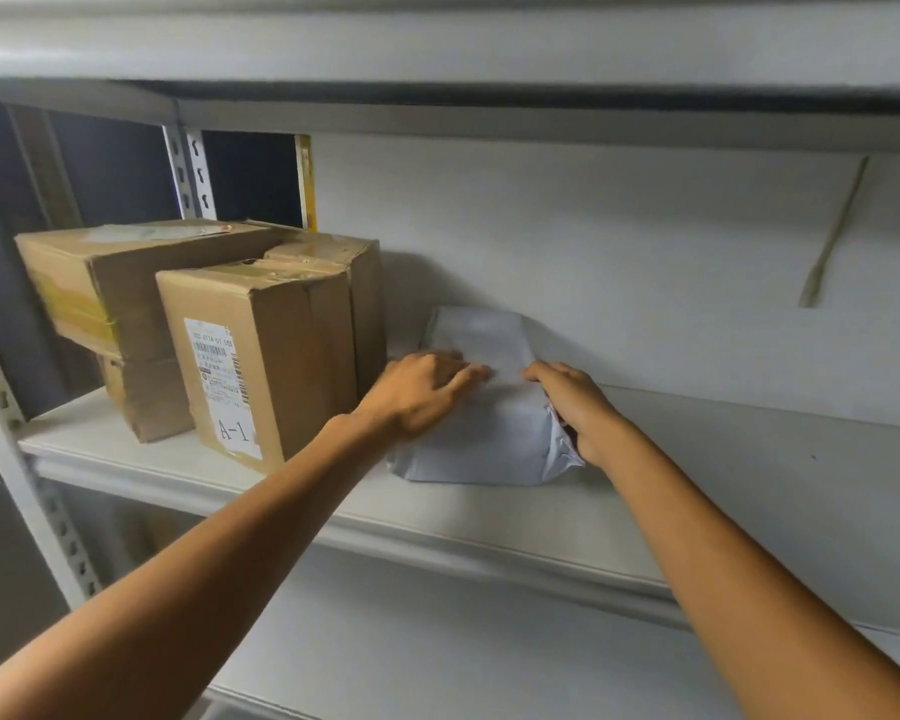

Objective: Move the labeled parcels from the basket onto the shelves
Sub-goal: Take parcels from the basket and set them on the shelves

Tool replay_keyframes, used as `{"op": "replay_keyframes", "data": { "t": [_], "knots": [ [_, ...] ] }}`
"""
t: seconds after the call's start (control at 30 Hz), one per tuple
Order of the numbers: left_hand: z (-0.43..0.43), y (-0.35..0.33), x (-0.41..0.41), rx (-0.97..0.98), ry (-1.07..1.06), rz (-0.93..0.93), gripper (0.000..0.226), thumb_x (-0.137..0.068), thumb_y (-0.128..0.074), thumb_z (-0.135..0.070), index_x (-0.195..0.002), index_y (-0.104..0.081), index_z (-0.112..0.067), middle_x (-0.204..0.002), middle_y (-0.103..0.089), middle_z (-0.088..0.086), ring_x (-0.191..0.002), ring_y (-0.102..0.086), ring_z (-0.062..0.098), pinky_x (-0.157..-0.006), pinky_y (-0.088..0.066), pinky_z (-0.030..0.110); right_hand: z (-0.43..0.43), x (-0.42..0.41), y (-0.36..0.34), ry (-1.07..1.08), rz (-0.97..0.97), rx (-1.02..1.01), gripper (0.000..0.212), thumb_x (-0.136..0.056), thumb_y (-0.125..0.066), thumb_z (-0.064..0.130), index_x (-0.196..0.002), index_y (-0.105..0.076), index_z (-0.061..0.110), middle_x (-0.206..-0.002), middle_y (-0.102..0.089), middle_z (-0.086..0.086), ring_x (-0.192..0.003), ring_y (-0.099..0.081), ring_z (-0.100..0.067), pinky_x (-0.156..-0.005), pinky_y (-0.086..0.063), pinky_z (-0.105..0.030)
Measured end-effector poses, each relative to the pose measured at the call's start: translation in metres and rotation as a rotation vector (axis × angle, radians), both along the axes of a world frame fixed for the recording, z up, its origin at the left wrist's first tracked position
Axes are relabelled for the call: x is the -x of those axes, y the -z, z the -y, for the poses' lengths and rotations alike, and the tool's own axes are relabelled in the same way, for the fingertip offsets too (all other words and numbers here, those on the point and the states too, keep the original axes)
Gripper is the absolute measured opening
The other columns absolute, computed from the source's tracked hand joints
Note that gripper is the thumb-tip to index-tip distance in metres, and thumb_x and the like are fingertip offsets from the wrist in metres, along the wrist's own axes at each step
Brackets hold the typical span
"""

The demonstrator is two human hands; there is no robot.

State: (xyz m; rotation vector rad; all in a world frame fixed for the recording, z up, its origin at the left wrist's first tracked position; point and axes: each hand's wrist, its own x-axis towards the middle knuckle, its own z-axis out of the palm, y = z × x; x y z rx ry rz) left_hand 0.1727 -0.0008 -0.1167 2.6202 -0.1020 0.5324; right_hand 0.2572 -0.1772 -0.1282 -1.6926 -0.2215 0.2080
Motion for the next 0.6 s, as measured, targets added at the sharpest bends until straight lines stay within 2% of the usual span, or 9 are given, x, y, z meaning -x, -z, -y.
{"op": "replay_keyframes", "data": {
  "t": [0.1,0.2,0.3,0.4,0.47,0.53,0.6],
  "knots": [
    [0.004,0.002,-0.008,0.545,0.029,-0.01,0.043,-0.092,-0.056,-0.043,-0.129,-0.058,-0.02,-0.13,-0.06,0.002,-0.119,-0.056,0.017,-0.098,-0.044,0.025,0.019,-0.01,-0.006,-0.024,-0.023,0.042,0.027,-0.083,-0.067,0.031,-0.097,-0.066,0.008,-0.089,-0.063,-0.016,-0.078,-0.057,-0.025,-0.075,-0.048,-0.038],
    [0.008,0.004,-0.013,0.825,0.02,-0.188,0.038,-0.084,-0.071,-0.029,-0.116,-0.062,-0.01,-0.11,-0.069,0.005,-0.092,-0.068,0.016,-0.08,-0.054,0.019,0.029,-0.019,-0.006,-0.089,-0.047,0.063,0.025,-0.085,-0.067,0.035,-0.098,-0.067,0.013,-0.099,-0.071,-0.015,-0.085,-0.067,-0.029,-0.086,-0.053,-0.043],
    [0.009,0.007,-0.017,0.909,0.005,-0.247,0.037,-0.079,-0.074,-0.033,-0.11,-0.067,-0.014,-0.097,-0.073,0.001,-0.084,-0.071,0.013,-0.069,-0.053,0.018,0.031,-0.023,-0.004,-0.13,-0.09,0.033,0.035,-0.087,-0.065,0.037,-0.108,-0.068,0.009,-0.105,-0.071,-0.02,-0.091,-0.069,-0.031,-0.087,-0.054,-0.043],
    [0.003,0.013,-0.021,0.905,-0.026,-0.249,0.059,-0.065,-0.081,-0.049,-0.115,-0.066,-0.022,-0.108,-0.071,-0.002,-0.096,-0.068,0.014,-0.083,-0.051,0.024,0.03,-0.022,0.001,-0.137,-0.072,0.037,0.039,-0.086,-0.063,0.04,-0.106,-0.069,0.007,-0.108,-0.069,-0.022,-0.089,-0.068,-0.03,-0.083,-0.054,-0.038],
    [0.003,0.016,-0.019,0.914,-0.027,-0.233,0.063,-0.063,-0.081,-0.052,-0.118,-0.065,-0.025,-0.11,-0.07,-0.003,-0.098,-0.068,0.014,-0.084,-0.05,0.025,0.03,-0.022,0.004,-0.15,-0.021,0.052,0.04,-0.088,-0.06,0.04,-0.106,-0.067,0.005,-0.108,-0.068,-0.024,-0.091,-0.068,-0.03,-0.085,-0.053,-0.038],
    [0.007,0.015,-0.014,0.916,-0.025,-0.231,0.052,-0.074,-0.075,-0.046,-0.12,-0.062,-0.025,-0.106,-0.069,-0.005,-0.093,-0.067,0.011,-0.073,-0.05,0.019,0.032,-0.02,0.007,-0.161,0.027,0.053,0.037,-0.093,-0.055,0.036,-0.104,-0.064,0.001,-0.101,-0.067,-0.024,-0.082,-0.065,-0.026,-0.073,-0.051,-0.029],
    [0.011,0.014,-0.008,0.907,-0.024,-0.225,0.049,-0.08,-0.07,-0.042,-0.125,-0.058,-0.026,-0.104,-0.067,-0.008,-0.089,-0.066,0.009,-0.063,-0.048,0.015,0.035,-0.012,0.006,-0.187,0.043,0.042,0.023,-0.097,-0.051,0.03,-0.101,-0.062,0.01,-0.09,-0.065,-0.009,-0.074,-0.061,-0.014,-0.059,-0.048,-0.019]
  ]
}}
